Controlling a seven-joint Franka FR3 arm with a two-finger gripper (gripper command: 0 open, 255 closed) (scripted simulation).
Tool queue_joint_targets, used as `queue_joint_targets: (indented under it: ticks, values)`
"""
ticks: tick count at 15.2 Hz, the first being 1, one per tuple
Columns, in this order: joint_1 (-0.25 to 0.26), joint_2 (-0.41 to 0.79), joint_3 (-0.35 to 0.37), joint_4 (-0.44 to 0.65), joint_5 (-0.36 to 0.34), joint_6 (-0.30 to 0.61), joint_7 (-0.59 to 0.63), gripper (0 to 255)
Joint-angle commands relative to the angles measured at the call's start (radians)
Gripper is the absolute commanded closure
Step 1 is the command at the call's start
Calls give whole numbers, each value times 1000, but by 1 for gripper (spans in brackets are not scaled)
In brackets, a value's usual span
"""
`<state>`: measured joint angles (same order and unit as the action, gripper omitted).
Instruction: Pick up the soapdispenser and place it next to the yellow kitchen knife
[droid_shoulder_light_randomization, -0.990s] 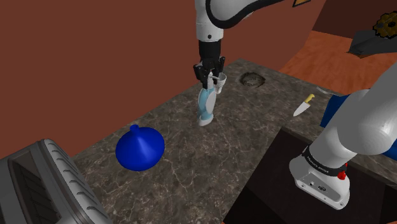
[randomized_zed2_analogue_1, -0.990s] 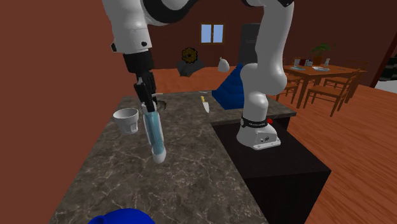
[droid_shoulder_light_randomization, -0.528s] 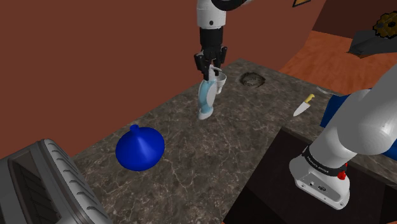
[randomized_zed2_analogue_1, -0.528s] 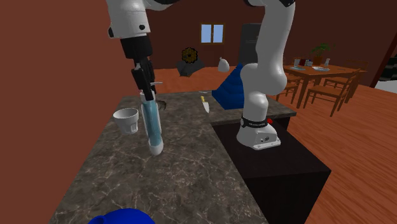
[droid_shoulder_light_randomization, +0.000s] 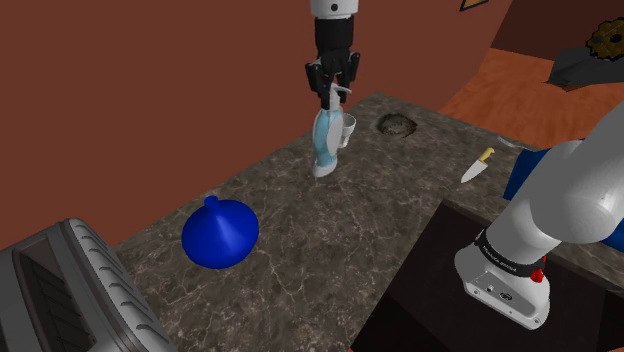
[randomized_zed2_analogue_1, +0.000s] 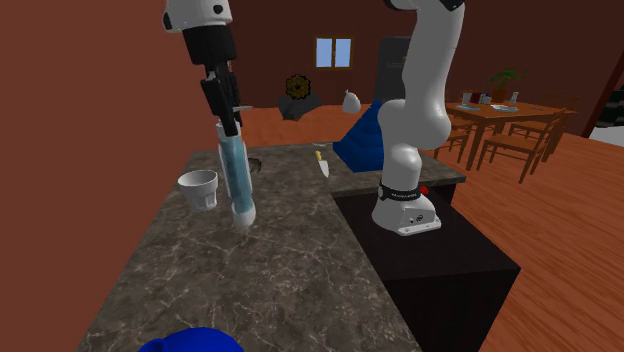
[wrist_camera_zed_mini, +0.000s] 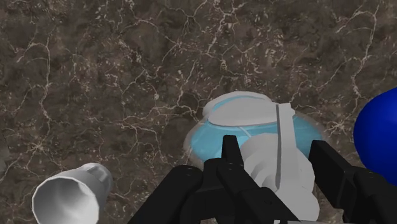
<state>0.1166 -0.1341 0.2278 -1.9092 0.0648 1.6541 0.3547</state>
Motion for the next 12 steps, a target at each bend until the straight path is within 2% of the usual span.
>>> queue_joint_targets:
  ticks: [1,12]
  values:
    - [1,-1,1,25,0,-26,3,255]
    - [-1,19,0,195,-4,-177,11,255]
